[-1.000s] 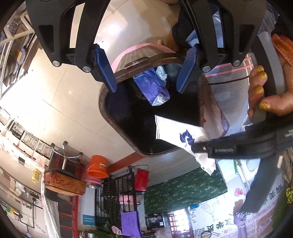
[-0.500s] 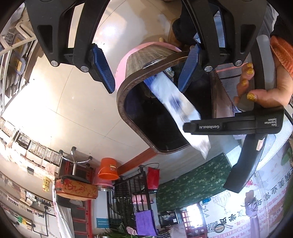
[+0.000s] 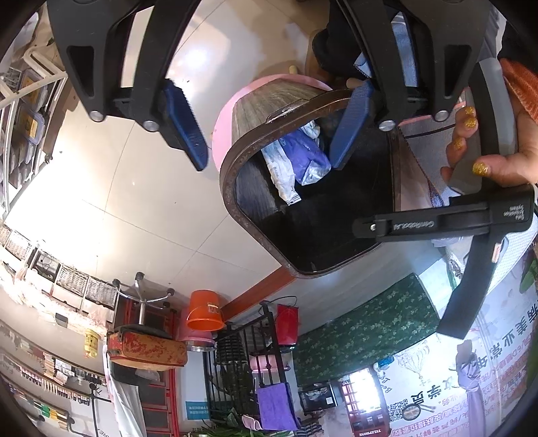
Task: Collect trash
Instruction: 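Move both tools back over the remaining trash on the bed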
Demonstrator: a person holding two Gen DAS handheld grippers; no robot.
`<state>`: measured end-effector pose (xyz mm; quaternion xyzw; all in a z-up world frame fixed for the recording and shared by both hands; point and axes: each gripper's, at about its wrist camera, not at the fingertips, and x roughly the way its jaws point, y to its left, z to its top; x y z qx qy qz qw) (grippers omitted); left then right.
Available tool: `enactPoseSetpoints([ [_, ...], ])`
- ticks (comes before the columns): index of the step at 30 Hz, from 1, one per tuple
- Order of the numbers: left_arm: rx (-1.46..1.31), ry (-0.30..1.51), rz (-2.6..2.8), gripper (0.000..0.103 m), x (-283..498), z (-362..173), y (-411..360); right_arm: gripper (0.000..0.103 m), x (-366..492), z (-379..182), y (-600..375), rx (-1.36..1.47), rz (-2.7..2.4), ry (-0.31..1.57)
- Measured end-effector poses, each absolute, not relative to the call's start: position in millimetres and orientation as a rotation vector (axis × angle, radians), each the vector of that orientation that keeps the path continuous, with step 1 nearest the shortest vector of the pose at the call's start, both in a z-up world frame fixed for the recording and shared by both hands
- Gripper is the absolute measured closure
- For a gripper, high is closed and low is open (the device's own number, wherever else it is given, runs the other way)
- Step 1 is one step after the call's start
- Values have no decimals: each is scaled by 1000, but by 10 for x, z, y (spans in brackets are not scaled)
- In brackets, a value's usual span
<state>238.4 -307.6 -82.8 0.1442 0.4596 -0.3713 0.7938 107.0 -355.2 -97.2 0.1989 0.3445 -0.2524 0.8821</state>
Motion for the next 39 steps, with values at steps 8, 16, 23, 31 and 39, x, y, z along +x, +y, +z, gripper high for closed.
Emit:
enactPoseSetpoints([
  [8, 212, 897, -772, 9, 2290, -565, -2736, 20, 1129, -928, -3551, 445, -509, 710],
  [16, 160, 824, -712, 6, 2210, -364, -2220, 17, 1310, -879, -3373, 414, -449, 711],
  [23, 118, 811, -638, 6, 2224, -324, -1759, 17, 1492, -800, -3170, 376, -384, 708],
  [31, 65, 782, -481, 6, 2206, -315, -1147, 17, 1815, -648, -2793, 333, -259, 690],
  [39, 41, 774, -232, 6, 2338, -432, -389, 17, 2220, -564, -2225, 253, -93, 706],
])
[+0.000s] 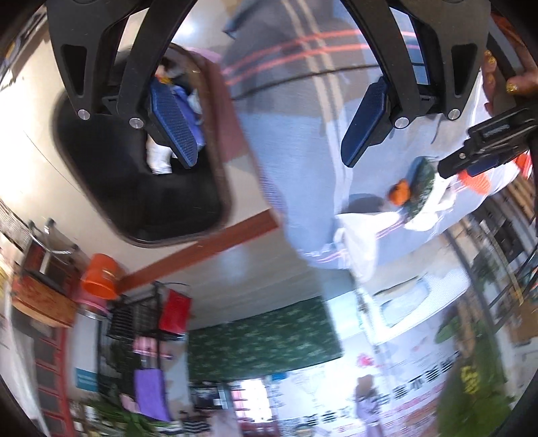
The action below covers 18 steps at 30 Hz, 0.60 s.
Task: Collect trash
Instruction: 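Move both tools back over the remaining trash on the bed, then grasp the green-and-white milk carton with the left tool while the right tool grasps the white mask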
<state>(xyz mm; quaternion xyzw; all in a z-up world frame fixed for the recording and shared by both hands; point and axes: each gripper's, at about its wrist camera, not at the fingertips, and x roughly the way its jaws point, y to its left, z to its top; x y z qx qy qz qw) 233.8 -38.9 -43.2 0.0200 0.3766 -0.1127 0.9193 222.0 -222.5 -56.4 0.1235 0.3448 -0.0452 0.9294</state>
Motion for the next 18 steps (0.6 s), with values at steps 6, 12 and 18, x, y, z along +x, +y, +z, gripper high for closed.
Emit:
enactPoseSetpoints([
  [6, 13, 818, -165, 9, 2460, -525, 16, 17, 2512, -508, -1830, 195, 5, 726],
  [12, 27, 851, -162, 10, 2722, -566, 171, 17, 2805, -462, -1563, 165, 61, 744],
  [18, 53, 892, -204, 14, 3053, -629, 132, 17, 3262, -489, -1357, 149, 97, 783],
])
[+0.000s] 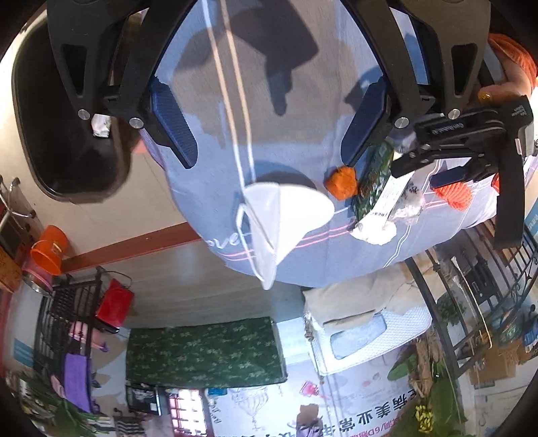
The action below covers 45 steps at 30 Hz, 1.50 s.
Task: Collect trash
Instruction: 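Grasp the green-and-white milk carton with the left tool while the right tool grasps the white mask, then carry the milk carton and mask with both tools toward the wastebasket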
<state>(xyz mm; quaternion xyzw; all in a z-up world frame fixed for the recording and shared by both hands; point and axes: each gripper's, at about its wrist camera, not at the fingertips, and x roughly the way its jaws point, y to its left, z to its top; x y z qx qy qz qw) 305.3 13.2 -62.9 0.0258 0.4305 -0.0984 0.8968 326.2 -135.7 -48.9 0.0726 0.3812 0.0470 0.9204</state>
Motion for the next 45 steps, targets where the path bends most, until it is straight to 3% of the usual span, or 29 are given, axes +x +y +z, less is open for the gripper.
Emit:
enactPoseSetpoints([
  [7, 87, 966, -216, 30, 3361, -791, 11, 17, 3897, -609, -1226, 117, 82, 833],
  [9, 74, 980, -218, 35, 3398, -837, 27, 23, 4072, -698, -1204, 98, 71, 868],
  [13, 36, 1017, -231, 43, 3400, -961, 102, 44, 4235, -900, -1208, 99, 65, 944],
  [15, 17, 1003, -216, 47, 3337, -968, 152, 62, 4249, -990, -1216, 113, 80, 977],
  [16, 8, 997, -216, 47, 3323, -964, 169, 81, 4247, -1026, -1232, 112, 77, 994],
  [17, -10, 990, -217, 47, 3299, -960, 200, 88, 4234, -1051, -1256, 112, 69, 1002],
  [19, -28, 988, -218, 47, 3290, -953, 216, 94, 4195, -1047, -1301, 131, 70, 990],
  [32, -129, 897, -232, 47, 2828, -665, 260, 98, 3550, -679, -1246, 108, 88, 838],
  [45, -161, 837, -224, 47, 2214, -518, 171, 98, 2876, -615, -1381, 150, 92, 821],
])
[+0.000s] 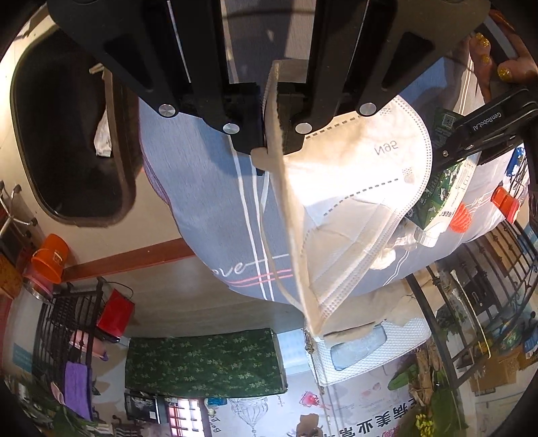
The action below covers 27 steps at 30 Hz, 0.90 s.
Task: Collect trash
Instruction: 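Carry the milk carton and mask with both tools toward the wastebasket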
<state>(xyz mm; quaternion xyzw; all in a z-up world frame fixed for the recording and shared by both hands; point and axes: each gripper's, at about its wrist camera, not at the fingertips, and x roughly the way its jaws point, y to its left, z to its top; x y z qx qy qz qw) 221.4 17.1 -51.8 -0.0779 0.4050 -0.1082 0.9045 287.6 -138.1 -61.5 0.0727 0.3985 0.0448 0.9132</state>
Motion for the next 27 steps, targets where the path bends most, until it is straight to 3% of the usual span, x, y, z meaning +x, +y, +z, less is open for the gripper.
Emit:
enactPoseSetpoints([
  [27, -127, 745, -372, 47, 1817, -396, -381, 98, 2098, -572, -1996, 225, -5, 735],
])
